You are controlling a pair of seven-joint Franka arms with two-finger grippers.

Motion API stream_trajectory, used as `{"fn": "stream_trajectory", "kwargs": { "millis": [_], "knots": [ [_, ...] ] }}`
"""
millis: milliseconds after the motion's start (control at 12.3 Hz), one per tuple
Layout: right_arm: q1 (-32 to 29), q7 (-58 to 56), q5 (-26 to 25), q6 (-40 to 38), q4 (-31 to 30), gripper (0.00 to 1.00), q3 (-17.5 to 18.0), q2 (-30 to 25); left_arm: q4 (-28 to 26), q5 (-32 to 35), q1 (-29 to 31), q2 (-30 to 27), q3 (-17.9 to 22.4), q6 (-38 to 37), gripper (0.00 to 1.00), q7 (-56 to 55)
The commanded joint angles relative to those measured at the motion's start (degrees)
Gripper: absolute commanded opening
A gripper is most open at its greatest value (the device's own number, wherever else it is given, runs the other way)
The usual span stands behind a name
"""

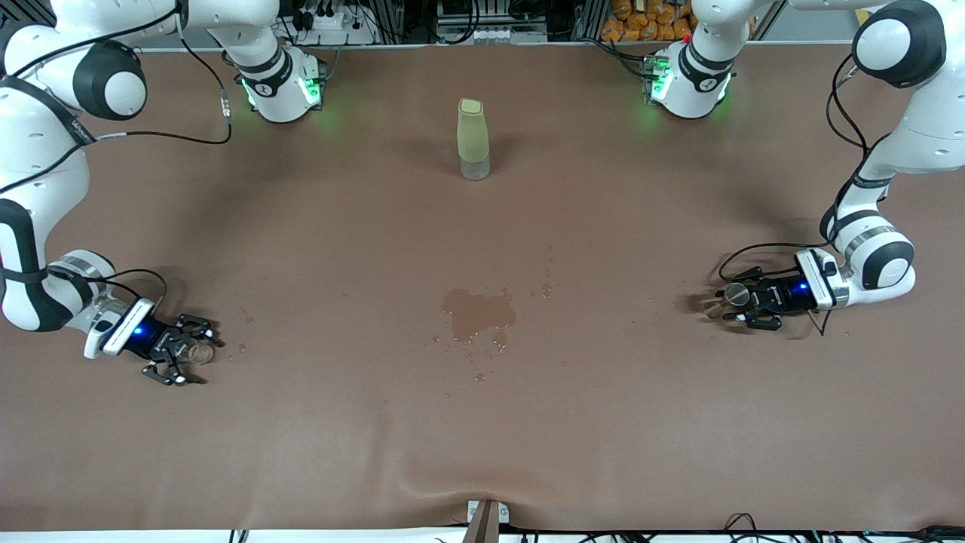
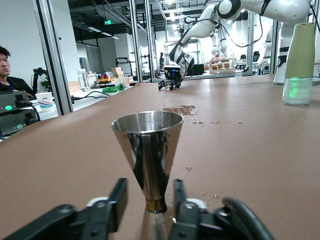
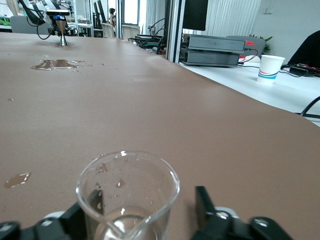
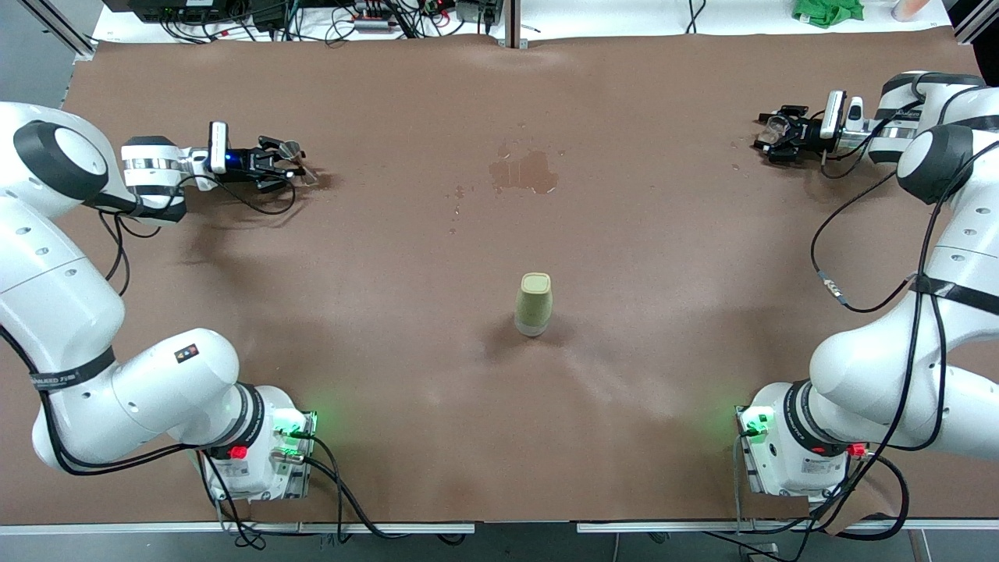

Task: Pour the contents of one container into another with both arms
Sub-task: 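Close the right gripper on the beaker while the left gripper grips the jigger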

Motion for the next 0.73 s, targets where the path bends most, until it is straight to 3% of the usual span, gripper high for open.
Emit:
{"fn": "stream_trajectory", "kwargs": {
  "millis": [0,81,163,244,650],
  "knots": [
    [0.4,-1.4,0.8,0.8,1.2,0.0,0.3,1.5,0.8,-2.0,-0.3,1.1,0.2,-1.0,0.36,2.4],
    [0.4,-1.4,0.8,0.8,1.2,0.0,0.3,1.5,0.9,-2.0,-0.4,1.8,0.2,-1.0,0.27,2.2],
    [0.4,-1.4,0.8,0.8,1.2,0.0,0.3,1.5,0.9,-2.3,-0.4,2.5,0.2,-1.1,0.1,1.7],
    [0.4,-1.3,0.8,0.8,1.2,0.0,0.3,1.5,0.9,-2.5,-0.5,2.6,0.2,-1.1,0.03,0.2],
    [0.4,2.7,0.9,0.6,1.2,0.0,0.3,1.5,2.3,-1.7,-3.1,2.1,0.2,-2.7,0.0,-5.4]
  ]
}}
